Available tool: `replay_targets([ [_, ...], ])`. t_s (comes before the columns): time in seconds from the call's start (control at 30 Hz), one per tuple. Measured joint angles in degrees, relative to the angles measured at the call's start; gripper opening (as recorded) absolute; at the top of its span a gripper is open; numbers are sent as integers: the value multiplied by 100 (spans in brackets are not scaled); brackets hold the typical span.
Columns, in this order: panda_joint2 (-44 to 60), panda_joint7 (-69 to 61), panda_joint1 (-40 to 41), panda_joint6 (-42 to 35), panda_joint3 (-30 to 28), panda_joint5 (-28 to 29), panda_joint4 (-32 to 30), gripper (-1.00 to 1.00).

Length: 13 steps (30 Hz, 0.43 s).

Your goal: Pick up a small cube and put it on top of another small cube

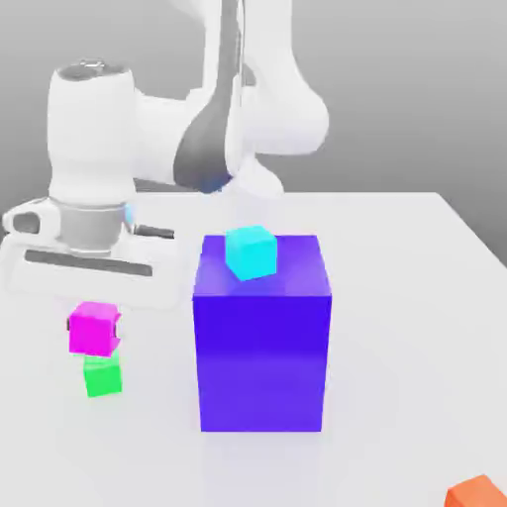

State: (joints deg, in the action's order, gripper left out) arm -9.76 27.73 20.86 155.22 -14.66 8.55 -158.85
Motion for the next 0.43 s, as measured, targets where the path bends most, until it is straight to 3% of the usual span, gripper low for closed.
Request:
replay_targets([
  [0.13, 146, -434, 107, -22, -326, -243, -346, -100],
  [0.33, 1329, -1208, -43, 1026, -236, -1311, -333, -100],
  [0.37, 1449, -1310, 3, 1133, -160, -1453, -327, 100],
  [0.43, 1449, -1310, 3, 1133, -160, -1453, -327, 100],
])
